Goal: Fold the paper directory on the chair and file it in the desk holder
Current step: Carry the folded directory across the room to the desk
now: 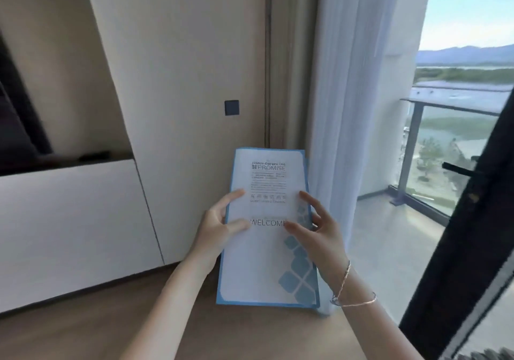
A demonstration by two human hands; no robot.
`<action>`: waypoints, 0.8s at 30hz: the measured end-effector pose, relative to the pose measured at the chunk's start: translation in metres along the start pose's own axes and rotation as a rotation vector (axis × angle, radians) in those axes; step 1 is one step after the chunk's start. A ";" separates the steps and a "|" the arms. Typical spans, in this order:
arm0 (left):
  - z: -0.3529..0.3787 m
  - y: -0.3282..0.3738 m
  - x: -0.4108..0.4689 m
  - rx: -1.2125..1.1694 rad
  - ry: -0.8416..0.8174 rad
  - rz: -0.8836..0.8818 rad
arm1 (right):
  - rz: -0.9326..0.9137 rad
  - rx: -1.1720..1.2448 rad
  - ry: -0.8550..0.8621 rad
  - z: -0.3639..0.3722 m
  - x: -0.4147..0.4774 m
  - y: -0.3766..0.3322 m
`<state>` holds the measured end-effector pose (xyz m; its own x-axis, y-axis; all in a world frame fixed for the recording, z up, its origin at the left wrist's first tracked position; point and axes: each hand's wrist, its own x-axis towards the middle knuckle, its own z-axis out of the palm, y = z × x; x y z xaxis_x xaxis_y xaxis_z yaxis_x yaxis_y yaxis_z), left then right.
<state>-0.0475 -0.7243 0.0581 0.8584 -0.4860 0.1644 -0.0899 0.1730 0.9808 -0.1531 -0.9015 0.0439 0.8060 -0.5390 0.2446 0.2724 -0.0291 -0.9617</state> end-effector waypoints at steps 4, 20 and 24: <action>-0.057 -0.002 0.014 0.027 0.068 0.000 | 0.008 0.007 -0.077 0.056 0.025 0.021; -0.229 -0.040 0.122 0.075 0.245 -0.064 | 0.083 -0.020 -0.213 0.228 0.150 0.107; -0.285 -0.047 0.142 0.087 0.362 -0.054 | 0.096 -0.015 -0.334 0.291 0.190 0.131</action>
<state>0.2228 -0.5572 0.0053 0.9847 -0.1550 0.0799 -0.0690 0.0747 0.9948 0.1882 -0.7628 0.0002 0.9559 -0.2343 0.1770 0.1808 -0.0051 -0.9835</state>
